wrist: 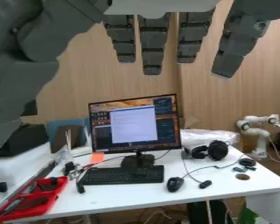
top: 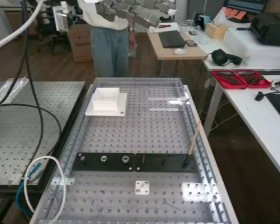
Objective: Grab the bearing and place it in the white container
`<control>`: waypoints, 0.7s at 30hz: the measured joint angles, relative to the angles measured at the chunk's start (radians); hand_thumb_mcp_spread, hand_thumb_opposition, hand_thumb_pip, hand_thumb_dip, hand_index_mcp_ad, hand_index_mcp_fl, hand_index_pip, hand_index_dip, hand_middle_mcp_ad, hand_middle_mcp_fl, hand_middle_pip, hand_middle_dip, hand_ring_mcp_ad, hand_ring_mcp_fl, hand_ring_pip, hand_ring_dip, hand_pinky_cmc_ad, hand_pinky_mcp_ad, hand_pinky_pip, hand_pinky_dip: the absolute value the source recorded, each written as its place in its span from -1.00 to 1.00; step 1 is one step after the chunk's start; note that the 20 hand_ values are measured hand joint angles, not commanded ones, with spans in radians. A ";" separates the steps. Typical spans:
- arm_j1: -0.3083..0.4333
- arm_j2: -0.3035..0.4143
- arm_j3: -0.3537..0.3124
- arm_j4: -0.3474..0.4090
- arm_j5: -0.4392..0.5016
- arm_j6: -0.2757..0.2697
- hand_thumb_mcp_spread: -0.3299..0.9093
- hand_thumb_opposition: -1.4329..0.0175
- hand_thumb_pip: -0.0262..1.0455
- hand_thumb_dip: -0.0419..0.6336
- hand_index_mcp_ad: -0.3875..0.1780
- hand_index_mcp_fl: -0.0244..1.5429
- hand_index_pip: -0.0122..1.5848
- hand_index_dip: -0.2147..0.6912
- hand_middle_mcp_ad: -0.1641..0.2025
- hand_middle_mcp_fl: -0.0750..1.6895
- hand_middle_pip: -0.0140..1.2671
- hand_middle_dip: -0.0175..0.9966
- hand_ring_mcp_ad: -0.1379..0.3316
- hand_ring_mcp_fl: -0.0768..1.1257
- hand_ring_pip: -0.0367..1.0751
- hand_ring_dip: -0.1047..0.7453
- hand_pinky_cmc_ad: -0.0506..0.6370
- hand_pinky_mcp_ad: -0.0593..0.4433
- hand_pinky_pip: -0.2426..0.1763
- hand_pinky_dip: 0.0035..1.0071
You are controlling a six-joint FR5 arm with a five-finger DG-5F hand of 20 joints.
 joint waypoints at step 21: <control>0.005 -0.021 -0.169 0.212 0.072 -0.046 -0.05 0.06 -0.13 -0.66 0.33 -0.90 -0.86 -0.18 0.28 -0.71 -0.78 -0.61 0.25 -0.85 -0.74 -0.60 0.21 0.47 -0.20 -0.37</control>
